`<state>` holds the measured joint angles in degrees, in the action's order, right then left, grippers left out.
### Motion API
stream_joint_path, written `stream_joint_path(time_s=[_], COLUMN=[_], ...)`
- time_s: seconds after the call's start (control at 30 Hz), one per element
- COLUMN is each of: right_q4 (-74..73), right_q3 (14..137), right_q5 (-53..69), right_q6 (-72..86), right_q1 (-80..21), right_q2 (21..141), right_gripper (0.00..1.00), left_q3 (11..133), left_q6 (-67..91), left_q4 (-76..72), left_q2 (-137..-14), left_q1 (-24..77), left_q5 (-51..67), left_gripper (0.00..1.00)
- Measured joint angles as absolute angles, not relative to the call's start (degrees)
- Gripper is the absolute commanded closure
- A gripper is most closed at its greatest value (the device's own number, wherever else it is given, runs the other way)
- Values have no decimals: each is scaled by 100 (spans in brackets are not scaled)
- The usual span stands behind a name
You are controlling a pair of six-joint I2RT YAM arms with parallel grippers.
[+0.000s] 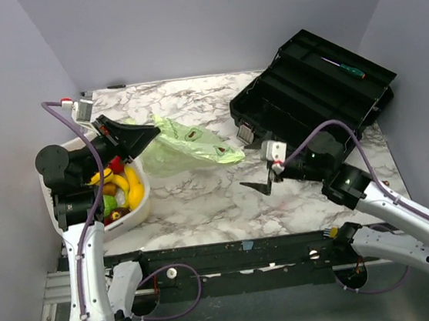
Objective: Place the fake fruits into the plastic bag and tie a complex knot
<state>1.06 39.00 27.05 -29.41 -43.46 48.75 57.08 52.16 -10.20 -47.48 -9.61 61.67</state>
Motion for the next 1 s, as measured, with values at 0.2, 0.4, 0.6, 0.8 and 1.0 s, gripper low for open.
stream_joint_path(time_s=[0.2,0.4,0.6,0.8,1.0], right_q4=[-143,180,462,661,823], right_q3=[5684,6490,6827,6827,6829], right_q5=[2840,2862,2875,2941,2875], right_q6=[-1758,-941,-480,-320,-471], right_q1=[-4346,-4355,-4440,-4700,-4764], right_q2=[5693,6606,7395,7531,7743], right_gripper=[0,7,6,12,81], left_q3=[5776,5968,6047,6173,6215], left_q6=[3953,3159,2703,2528,2475], left_q4=[272,919,1188,1190,1219], left_q2=[-4447,-4788,-4987,-5076,-5218], left_q1=[327,1428,1953,2303,2528], left_q5=[4709,3629,3124,2998,3116], left_gripper=[100,100,100,100,100])
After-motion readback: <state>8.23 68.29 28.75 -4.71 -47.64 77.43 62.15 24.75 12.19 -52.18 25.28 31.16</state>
